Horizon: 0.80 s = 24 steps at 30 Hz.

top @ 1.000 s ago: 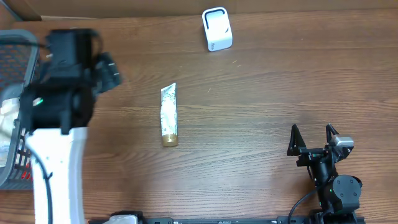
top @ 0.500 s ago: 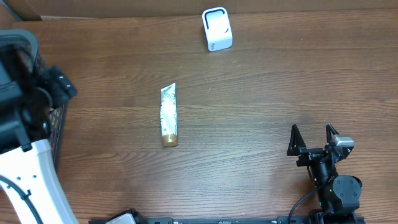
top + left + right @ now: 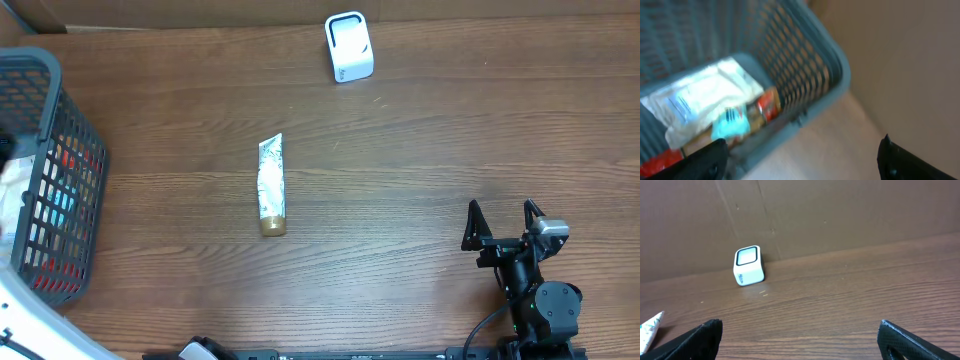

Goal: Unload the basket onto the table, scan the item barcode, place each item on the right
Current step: 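Move the left gripper back into the grey basket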

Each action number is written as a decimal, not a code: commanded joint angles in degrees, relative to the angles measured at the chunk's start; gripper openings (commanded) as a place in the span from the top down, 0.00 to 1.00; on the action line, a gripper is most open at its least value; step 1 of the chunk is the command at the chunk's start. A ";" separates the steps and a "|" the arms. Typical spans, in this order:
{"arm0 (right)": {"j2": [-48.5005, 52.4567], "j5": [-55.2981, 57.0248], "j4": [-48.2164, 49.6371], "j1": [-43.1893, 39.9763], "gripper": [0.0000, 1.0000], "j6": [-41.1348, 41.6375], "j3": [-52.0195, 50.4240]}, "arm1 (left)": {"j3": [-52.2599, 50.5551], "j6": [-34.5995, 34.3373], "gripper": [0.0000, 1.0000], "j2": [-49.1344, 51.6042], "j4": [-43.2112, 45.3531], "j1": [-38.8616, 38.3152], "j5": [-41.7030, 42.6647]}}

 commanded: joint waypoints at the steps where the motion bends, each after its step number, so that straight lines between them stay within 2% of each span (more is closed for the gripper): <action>1: -0.09 0.13 0.35 0.22 0.00 -0.22 -0.61 | 1.22 -4.92 0.13 0.55 1.73 2.45 -1.73; 5: -0.09 0.13 0.37 0.22 0.00 -0.22 -0.61 | 1.20 -4.48 0.11 3.34 0.15 2.32 -14.12; 10: -0.09 0.13 0.35 0.22 0.00 -0.22 -0.61 | 1.16 -0.72 0.12 11.85 -3.37 2.32 -21.31; 16: -0.09 0.13 0.35 0.22 0.00 -0.22 -0.61 | 1.16 6.64 0.14 20.46 -2.86 2.32 -21.70; 24: -0.09 0.13 0.35 0.22 0.00 -0.22 -0.61 | 1.16 11.28 0.20 30.25 -3.08 1.90 -24.57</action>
